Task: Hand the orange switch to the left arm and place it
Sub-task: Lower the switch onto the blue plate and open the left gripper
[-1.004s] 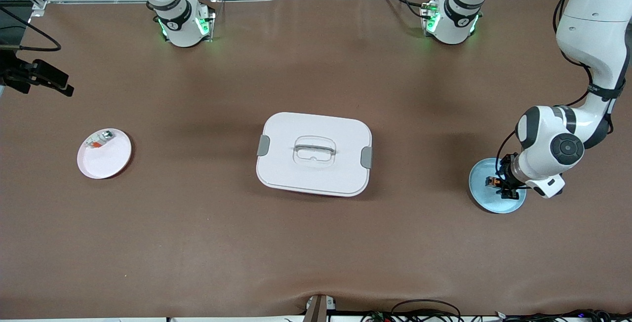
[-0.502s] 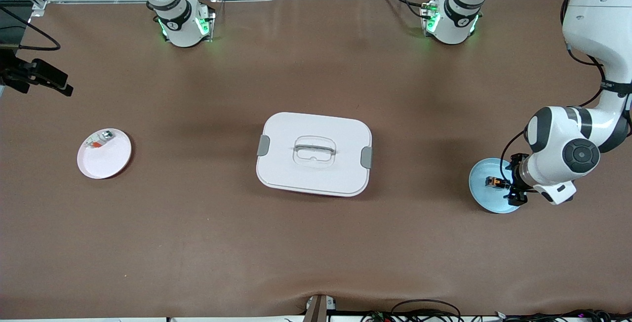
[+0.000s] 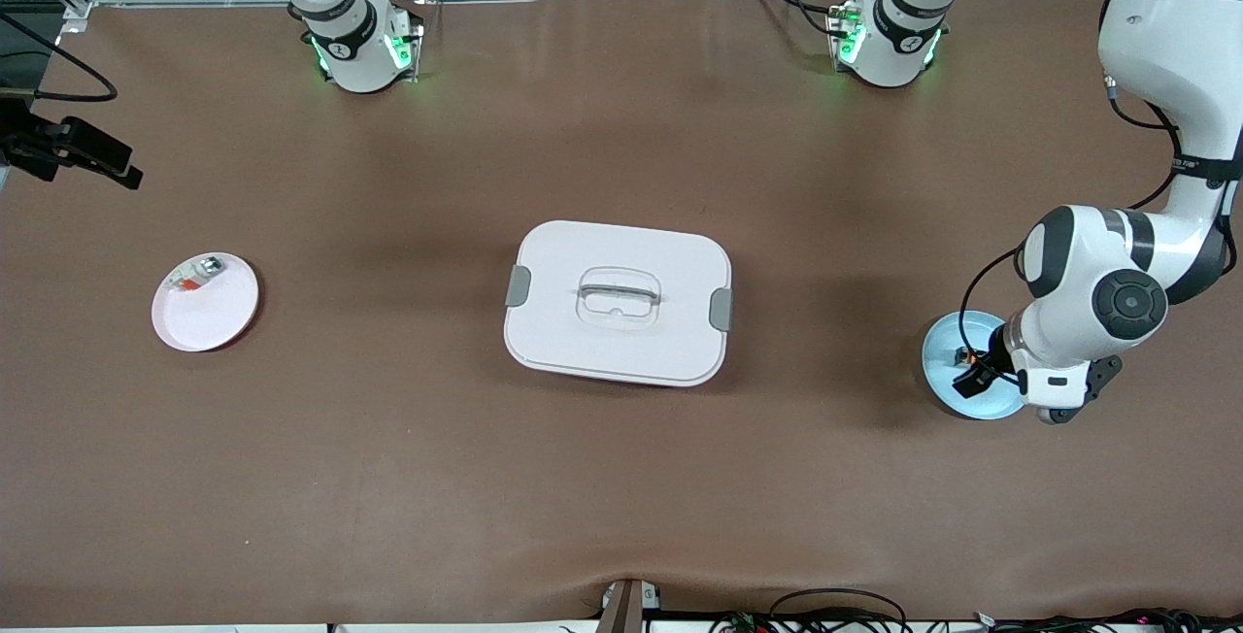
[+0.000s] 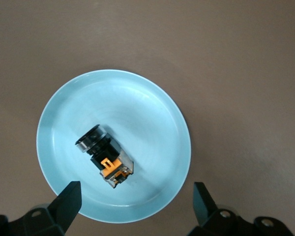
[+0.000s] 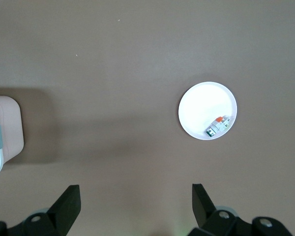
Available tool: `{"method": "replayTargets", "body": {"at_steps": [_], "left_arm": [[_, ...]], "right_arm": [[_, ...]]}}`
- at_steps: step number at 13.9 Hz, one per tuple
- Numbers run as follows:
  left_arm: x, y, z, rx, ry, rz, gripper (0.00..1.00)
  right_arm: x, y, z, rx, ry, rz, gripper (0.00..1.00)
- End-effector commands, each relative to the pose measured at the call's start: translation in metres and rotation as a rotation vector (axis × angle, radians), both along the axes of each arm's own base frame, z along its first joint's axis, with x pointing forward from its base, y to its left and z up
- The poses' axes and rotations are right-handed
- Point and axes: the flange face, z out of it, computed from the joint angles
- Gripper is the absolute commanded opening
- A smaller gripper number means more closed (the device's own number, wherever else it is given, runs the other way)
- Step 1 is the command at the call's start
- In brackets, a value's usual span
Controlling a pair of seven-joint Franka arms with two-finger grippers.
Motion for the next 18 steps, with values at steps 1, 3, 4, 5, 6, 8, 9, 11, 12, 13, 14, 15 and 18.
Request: {"method": "replayTargets", "body": {"at_steps": [1,3,4,5,6,8,9,11,12,13,14,15,18], "left_arm": [[0.002,-0.002,0.009,-0.033,0.002,-0.123,1.00],[0.005,-0.006,0.013,-0.070,-0.005,-0.239,1.00],[0.008,-0.009,0.018,-0.093,-0.013,-0.297,1.00],[0.012,-0.010,0.023,-0.099,-0.025,-0.365,1.00],[0.014,-0.015,0.027,-0.098,-0.033,-0.454,1.00],[0.018,-0.023,0.035,-0.100,-0.045,-0.533,1.00],[0.020,-0.024,0.040,-0.096,-0.050,-0.535,1.00],[0.022,-0.023,0.054,-0.071,-0.049,-0.549,1.00],[0.022,-0.019,0.068,-0.057,-0.064,-0.548,1.00],[0.022,-0.018,0.084,-0.047,-0.083,-0.547,1.00],[0.020,-0.017,0.100,-0.035,-0.093,-0.546,1.00],[0.018,-0.015,0.115,-0.025,-0.100,-0.544,1.00],[0.003,-0.012,0.158,-0.009,-0.072,-0.535,1.00]], "right_arm": [[-0.010,0.002,0.007,0.007,-0.012,-0.019,1.00],[-0.010,0.001,0.008,0.013,-0.012,-0.020,1.00],[-0.012,-0.004,0.007,0.017,-0.003,-0.029,1.00],[-0.013,-0.006,0.007,0.022,0.000,-0.033,1.00],[-0.016,-0.007,0.013,0.031,-0.008,-0.036,1.00],[-0.023,-0.006,0.020,0.037,-0.014,-0.033,1.00],[-0.024,-0.008,0.021,0.037,-0.018,-0.036,1.00],[-0.023,-0.011,0.020,0.037,-0.018,-0.043,1.00],[-0.023,-0.010,0.020,0.036,-0.018,-0.041,1.00],[-0.023,-0.009,0.020,0.038,-0.018,-0.039,1.00],[-0.024,-0.008,0.020,0.041,-0.013,-0.039,1.00],[-0.024,-0.008,0.019,0.041,-0.012,-0.039,1.00],[-0.025,-0.008,0.019,0.042,-0.009,-0.039,1.00]]}}
